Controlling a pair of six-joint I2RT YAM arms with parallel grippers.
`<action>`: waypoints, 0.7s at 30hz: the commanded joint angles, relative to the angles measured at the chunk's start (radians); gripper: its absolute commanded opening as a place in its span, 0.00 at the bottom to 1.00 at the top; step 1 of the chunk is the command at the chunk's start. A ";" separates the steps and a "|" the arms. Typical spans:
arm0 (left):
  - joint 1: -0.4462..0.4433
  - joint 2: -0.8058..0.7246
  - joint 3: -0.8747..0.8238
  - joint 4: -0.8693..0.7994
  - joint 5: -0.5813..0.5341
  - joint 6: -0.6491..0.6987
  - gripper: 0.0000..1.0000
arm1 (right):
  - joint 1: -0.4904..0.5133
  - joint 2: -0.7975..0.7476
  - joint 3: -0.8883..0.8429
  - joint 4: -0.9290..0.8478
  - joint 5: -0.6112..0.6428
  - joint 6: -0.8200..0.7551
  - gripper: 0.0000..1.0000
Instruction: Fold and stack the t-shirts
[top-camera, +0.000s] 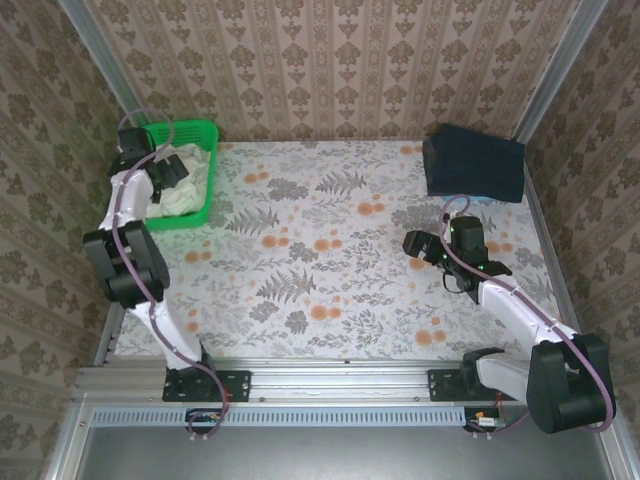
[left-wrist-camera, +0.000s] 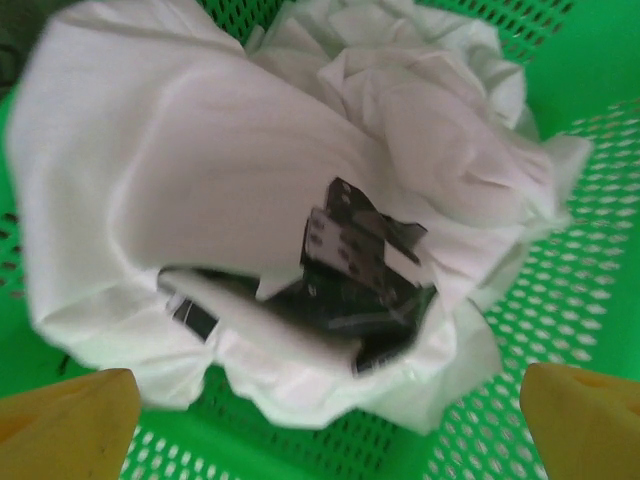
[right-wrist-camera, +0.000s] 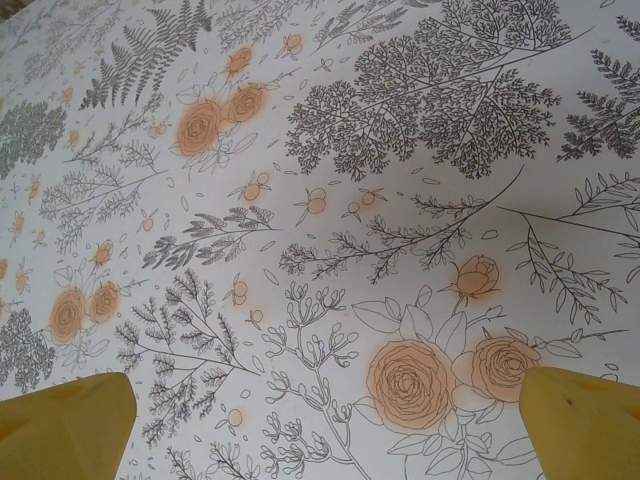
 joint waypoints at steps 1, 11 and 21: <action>0.001 0.072 0.091 -0.079 -0.032 -0.019 0.99 | 0.007 -0.022 0.010 -0.006 -0.009 0.002 1.00; -0.011 0.154 0.160 -0.025 0.055 -0.019 0.44 | 0.007 -0.025 0.020 -0.017 -0.010 0.001 1.00; -0.102 -0.253 0.080 0.023 -0.016 0.076 0.00 | 0.009 -0.038 0.037 -0.024 -0.044 0.016 1.00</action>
